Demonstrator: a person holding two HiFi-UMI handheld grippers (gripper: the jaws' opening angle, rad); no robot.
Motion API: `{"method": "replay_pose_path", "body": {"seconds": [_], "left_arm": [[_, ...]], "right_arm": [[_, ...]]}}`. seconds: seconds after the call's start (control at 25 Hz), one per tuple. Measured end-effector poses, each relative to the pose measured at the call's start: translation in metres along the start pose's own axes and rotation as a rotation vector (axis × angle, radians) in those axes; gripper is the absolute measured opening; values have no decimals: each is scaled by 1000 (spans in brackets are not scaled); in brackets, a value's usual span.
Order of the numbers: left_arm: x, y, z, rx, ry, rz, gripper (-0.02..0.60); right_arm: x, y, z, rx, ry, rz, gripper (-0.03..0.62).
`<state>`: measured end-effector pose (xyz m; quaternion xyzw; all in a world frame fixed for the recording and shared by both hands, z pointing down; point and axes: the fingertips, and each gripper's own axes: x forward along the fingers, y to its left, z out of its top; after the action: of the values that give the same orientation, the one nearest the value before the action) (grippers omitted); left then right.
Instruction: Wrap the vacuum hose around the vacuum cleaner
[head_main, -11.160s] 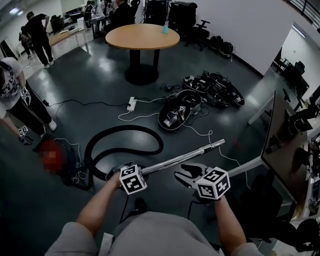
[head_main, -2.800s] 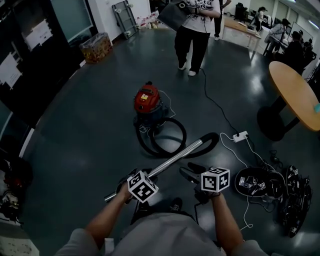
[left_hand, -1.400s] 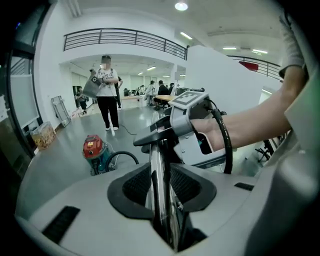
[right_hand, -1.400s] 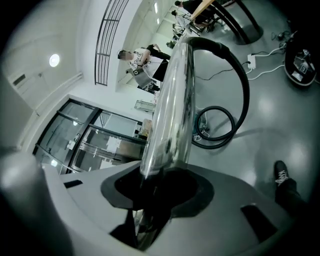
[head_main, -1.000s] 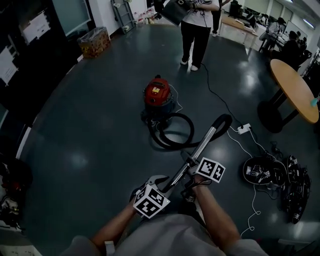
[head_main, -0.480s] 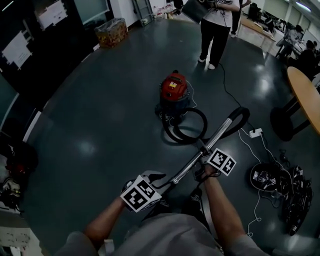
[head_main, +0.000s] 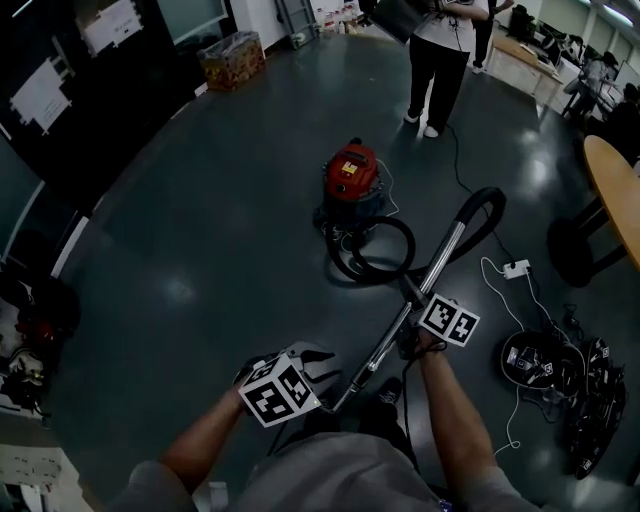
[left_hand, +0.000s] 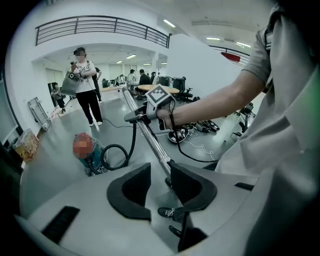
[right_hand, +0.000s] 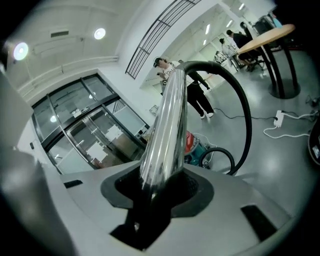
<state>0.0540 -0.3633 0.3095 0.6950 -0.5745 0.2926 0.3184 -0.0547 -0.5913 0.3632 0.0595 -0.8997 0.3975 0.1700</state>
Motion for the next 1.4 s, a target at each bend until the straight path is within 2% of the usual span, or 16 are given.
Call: {"method": "replay_pose_path", "body": {"seconds": [0.24, 0.76, 1.12, 1.4], "left_arm": [[42, 11, 43, 24, -17, 12, 130], [138, 18, 153, 146, -38, 85, 130], [165, 45, 203, 130, -56, 210, 130], [169, 56, 221, 218, -39, 298, 130]], "right_arm": [[-19, -10, 7, -181, 62, 38, 152], [-60, -57, 16, -587, 216, 114, 141], [-84, -104, 10, -782, 452, 154, 130], [-94, -130, 12, -895, 567, 156, 127]]}}
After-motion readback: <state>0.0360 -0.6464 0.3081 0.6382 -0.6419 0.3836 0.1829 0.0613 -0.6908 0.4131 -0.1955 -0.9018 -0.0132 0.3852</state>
